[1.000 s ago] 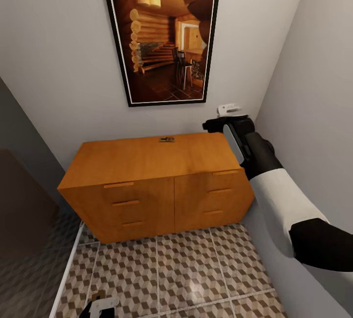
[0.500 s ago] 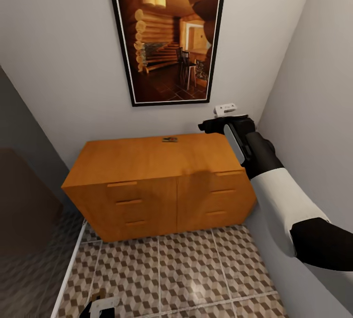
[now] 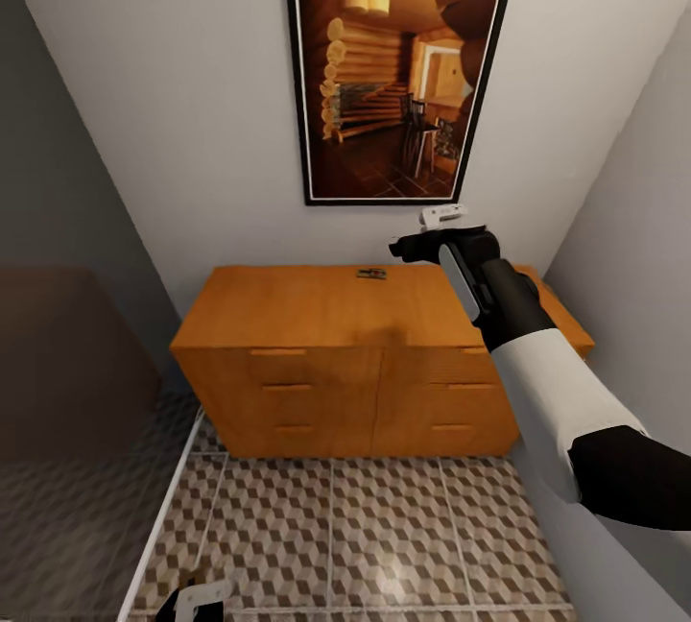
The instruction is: Take the four mousetraps from the cabinet in the bathroom and place them on the bathroom floor. Make sure all four end up on the same floor surface, and ensure that at least two of them are either under or directly next to the same bathroom sink.
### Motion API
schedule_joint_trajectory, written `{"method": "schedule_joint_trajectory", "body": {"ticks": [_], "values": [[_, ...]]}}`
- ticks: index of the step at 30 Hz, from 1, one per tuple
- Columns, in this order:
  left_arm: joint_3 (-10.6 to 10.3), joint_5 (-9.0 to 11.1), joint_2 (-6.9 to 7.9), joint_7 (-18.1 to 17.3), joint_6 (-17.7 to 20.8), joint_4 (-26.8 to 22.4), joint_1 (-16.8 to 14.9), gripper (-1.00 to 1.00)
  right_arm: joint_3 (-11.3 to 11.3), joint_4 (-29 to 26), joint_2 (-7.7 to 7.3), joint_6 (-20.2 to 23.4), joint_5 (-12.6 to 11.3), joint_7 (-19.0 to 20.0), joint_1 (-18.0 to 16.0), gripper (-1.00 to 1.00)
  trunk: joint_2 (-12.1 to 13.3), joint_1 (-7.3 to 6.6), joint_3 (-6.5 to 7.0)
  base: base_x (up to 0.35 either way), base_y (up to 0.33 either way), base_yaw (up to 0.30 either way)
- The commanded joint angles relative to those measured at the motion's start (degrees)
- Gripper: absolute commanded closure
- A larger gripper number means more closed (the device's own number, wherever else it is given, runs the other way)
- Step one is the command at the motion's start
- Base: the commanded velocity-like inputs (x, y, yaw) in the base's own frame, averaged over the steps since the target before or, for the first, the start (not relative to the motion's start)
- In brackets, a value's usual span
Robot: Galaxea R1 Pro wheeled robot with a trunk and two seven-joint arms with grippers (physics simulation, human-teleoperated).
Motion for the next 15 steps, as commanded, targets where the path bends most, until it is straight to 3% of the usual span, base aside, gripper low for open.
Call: {"method": "schedule_joint_trajectory", "body": {"ticks": [1,6,11,15], "values": [[-0.37,-0.47,-0.06,0.66,-0.14,0.19,-0.07,1.00,0.03,-0.02,-0.05,0.25,-0.33,-0.10,-0.04,-1.00,-0.11,0.03,-0.11,0.000,0.000,0.274],[-0.38,-0.47,-0.09,0.65,-0.12,0.19,-0.07,1.00,0.03,0.10,-0.15,0.25,-0.32,-0.10,-0.03,-1.00,-0.11,0.03,-0.11,0.000,0.000,0.226],[-0.38,-0.47,-0.12,0.65,-0.08,0.18,-0.07,1.00,0.03,0.15,-0.17,0.25,-0.33,-0.10,0.04,-1.00,-0.11,0.03,-0.11,0.000,-0.048,0.054],[-0.38,-0.47,-0.13,0.65,-0.06,0.18,-0.07,1.00,0.03,0.17,-0.17,0.25,-0.33,-0.10,0.15,-1.00,-0.11,0.03,-0.11,0.000,-0.234,0.011]]}}
